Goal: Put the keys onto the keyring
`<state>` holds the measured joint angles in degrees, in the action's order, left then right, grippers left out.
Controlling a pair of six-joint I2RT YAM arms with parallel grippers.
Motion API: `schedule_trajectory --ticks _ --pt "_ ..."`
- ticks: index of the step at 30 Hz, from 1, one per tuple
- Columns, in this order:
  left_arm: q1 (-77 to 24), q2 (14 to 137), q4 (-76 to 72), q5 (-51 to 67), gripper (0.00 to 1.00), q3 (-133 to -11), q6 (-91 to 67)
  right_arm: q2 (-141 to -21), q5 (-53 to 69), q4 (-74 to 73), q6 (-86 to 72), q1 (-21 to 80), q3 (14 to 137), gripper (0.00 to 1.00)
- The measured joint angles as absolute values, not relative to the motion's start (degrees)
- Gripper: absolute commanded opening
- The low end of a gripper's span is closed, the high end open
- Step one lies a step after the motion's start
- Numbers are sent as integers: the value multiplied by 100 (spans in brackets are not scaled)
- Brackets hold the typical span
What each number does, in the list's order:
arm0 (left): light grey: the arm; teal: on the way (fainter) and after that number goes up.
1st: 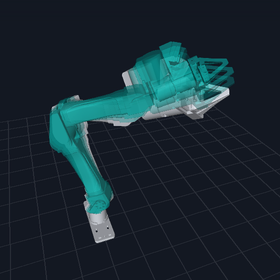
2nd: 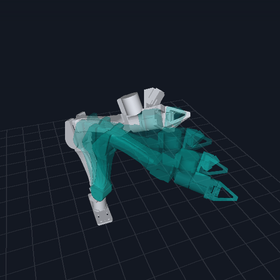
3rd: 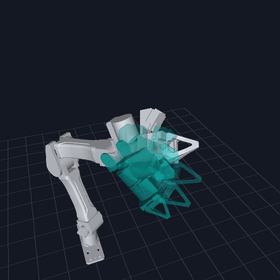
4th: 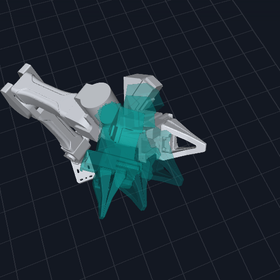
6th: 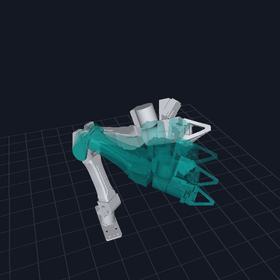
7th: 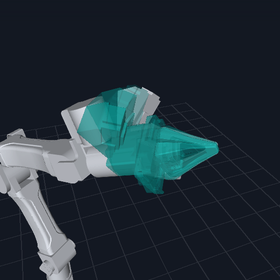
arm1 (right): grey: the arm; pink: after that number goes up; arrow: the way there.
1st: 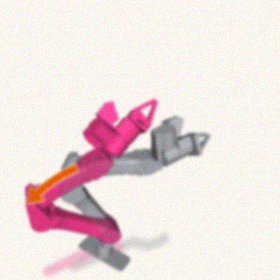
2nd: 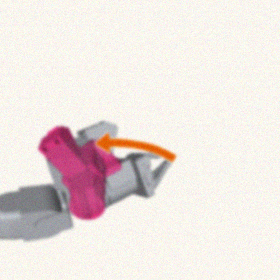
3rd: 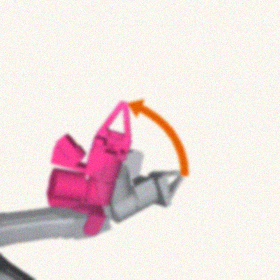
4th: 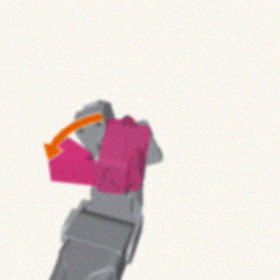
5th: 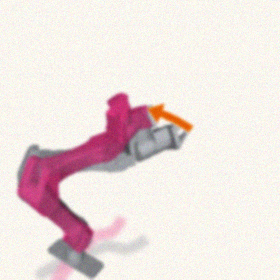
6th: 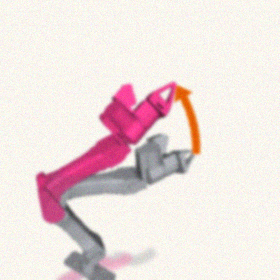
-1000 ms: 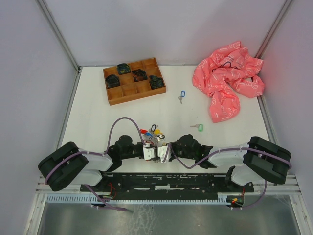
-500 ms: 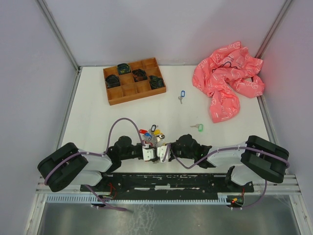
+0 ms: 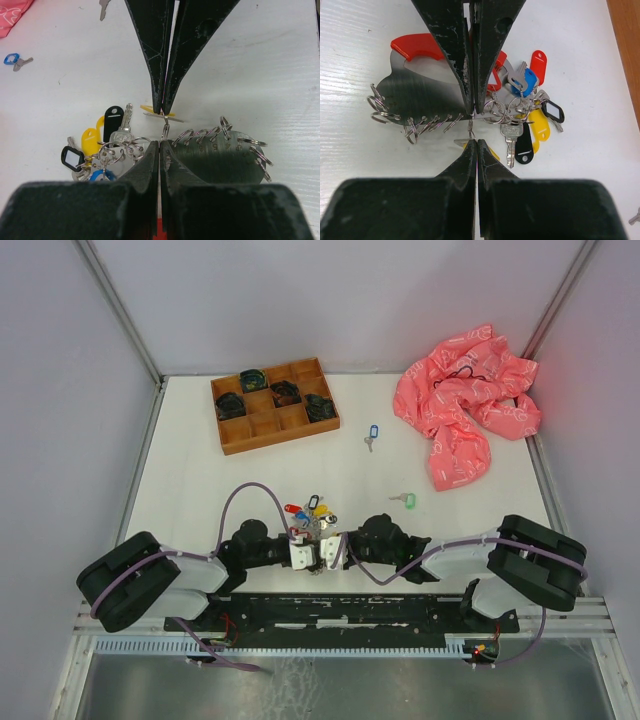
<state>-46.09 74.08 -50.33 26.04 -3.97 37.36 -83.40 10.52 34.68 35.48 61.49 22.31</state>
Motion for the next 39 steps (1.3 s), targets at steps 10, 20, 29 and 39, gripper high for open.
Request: schedule_trajectory --ticks 10,20,29,39 --pt "-4609 7387 -5153 2604 3 -397 3730 -8355 1048 3662 3389 6178 2244 1" --pt "-4609 7293 -5043 2556 3 -403 3446 -8407 1015 3745 3306 6213 2255 1" --pt "-4604 7059 -4377 2425 3 -687 2995 -8300 915 3667 3468 6226 2255 1" --pt "-4591 7043 -4115 2467 3 -805 2842 -8189 891 3505 3581 6243 2265 1"
